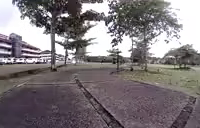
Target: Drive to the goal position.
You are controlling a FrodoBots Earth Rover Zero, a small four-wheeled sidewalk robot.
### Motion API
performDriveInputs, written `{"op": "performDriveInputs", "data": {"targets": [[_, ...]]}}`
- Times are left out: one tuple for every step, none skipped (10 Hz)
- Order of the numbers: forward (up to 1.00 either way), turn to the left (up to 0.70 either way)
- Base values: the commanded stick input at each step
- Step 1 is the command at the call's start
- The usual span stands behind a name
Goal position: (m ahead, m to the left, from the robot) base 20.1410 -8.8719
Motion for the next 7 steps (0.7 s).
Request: {"op": "performDriveInputs", "data": {"targets": [[0.7,0.0],[0.7,0.0],[0.7,0.0],[0.7,0.0],[0.7,0.0],[0.7,0.0],[0.7,0.0]]}}
